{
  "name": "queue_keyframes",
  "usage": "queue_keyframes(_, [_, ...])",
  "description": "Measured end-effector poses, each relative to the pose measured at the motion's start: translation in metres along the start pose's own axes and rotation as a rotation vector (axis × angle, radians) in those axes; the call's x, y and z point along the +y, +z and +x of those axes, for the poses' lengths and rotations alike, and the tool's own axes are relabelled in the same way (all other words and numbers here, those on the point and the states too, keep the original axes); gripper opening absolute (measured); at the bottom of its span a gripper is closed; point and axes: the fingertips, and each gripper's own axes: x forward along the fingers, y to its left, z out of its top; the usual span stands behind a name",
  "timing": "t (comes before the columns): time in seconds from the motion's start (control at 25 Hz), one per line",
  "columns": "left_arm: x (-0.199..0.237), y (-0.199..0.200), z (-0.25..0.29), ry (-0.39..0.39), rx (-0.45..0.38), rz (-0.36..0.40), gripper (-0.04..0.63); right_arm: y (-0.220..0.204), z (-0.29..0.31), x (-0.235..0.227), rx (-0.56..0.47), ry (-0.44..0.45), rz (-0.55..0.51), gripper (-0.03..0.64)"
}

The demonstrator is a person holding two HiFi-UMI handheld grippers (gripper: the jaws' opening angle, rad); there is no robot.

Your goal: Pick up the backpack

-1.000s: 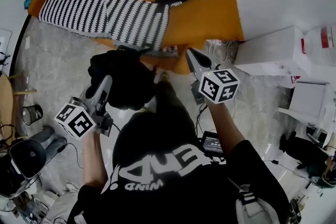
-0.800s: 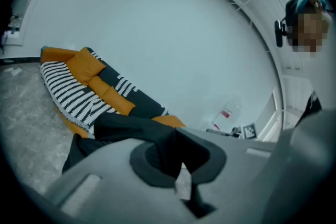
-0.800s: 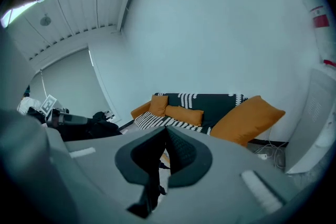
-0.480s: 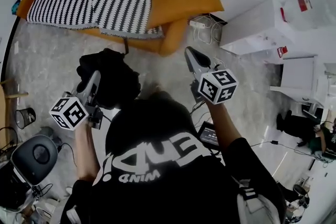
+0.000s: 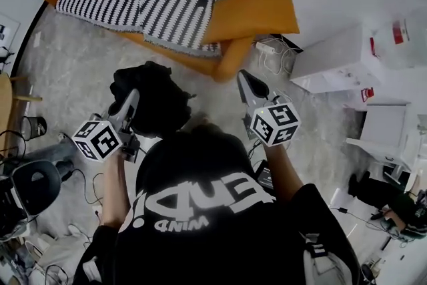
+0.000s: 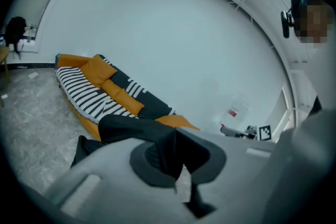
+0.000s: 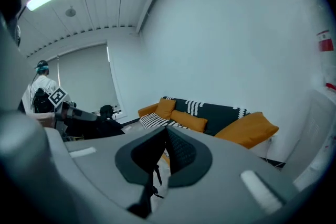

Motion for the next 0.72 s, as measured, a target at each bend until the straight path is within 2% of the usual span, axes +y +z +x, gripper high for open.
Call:
queue_keyframes(0.16, [-0.001, 0.001, 0.006, 0.004, -0.003, 0.020, 0.006, 0.003, 0.010, 0.009, -0.008, 0.027, -0.022, 0.000])
queue_keyframes(0.4, [-0.009, 0.001, 0.016, 0.001, 0.016, 0.060, 0.006, 0.001, 0.011, 0.002, -0.007, 0.027, 0.025, 0.000])
queue_keyframes(0.72, [-0.019, 0.000, 0.017, -0.010, 0.023, 0.066, 0.006, 0.002, 0.009, 0.005, -0.010, 0.051, 0.036, 0.000])
